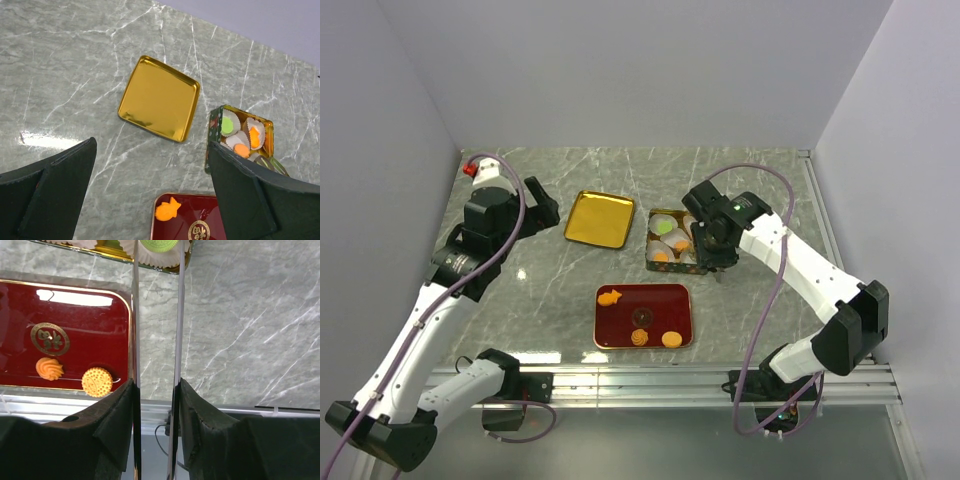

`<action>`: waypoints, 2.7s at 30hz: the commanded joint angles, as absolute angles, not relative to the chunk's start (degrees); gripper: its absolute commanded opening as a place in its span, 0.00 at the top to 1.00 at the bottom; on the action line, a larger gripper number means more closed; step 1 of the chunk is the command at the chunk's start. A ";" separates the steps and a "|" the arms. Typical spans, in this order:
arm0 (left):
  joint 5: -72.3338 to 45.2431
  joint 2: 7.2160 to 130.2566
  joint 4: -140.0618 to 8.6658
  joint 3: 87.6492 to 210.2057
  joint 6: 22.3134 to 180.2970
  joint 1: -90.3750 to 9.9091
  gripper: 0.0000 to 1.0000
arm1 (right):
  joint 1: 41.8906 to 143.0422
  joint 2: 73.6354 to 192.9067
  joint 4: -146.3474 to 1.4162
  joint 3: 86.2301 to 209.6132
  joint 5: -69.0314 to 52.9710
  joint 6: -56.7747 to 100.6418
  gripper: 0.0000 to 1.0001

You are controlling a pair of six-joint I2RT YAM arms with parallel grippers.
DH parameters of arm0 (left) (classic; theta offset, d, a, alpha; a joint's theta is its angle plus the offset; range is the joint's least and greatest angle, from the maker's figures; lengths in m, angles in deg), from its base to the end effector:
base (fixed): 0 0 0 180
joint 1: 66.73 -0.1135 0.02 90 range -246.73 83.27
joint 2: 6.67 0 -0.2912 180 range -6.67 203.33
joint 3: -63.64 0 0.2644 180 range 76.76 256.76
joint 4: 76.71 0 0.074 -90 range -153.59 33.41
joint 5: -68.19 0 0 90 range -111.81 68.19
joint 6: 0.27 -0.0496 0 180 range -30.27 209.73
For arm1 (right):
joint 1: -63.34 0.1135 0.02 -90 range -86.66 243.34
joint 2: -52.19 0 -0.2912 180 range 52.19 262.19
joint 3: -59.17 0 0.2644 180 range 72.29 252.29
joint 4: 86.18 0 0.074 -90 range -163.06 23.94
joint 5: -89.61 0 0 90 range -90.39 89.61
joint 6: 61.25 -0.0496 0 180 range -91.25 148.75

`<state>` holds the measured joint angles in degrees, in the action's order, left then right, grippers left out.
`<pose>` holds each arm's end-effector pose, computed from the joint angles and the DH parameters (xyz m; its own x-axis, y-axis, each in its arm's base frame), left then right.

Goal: Pack the cookies

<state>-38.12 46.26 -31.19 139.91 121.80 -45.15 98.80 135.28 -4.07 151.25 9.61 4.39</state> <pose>0.1910 -0.0605 0.4047 -0.3565 -0.4070 -0.8410 -0.0922 0.9111 -0.4018 0.2345 0.1565 0.3263 -0.9287 -0.1628 -0.3331 -0.1616 0.9864 -0.0316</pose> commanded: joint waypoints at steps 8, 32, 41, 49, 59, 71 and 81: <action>-37.19 47.21 -32.92 142.85 120.57 -45.02 0.01 | 97.27 135.77 -7.32 150.60 9.81 5.54 0.55; -36.49 50.28 -33.01 144.96 122.95 -45.02 0.01 | 94.11 137.09 -6.01 157.44 9.19 8.97 0.47; -34.55 52.74 -34.15 146.28 123.65 -45.02 0.01 | 83.74 138.23 -4.59 167.21 4.27 7.57 0.48; -32.27 55.46 -36.78 146.98 123.21 -45.02 0.01 | 76.18 143.59 -4.16 171.60 5.15 5.02 0.48; -30.42 57.40 -39.77 146.72 122.60 -44.94 0.01 | 63.78 154.04 -4.24 177.31 4.88 5.10 0.48; -29.54 54.24 -40.39 142.06 123.65 -44.58 0.01 | 63.60 163.37 -10.30 174.87 8.14 4.58 0.50; -32.00 51.60 -40.30 139.43 122.42 -44.32 0.01 | 63.60 166.09 -17.33 163.35 6.20 5.55 0.50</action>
<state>-30.74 53.05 -38.78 140.46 123.35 -44.62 63.37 164.92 -13.91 165.37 6.33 5.48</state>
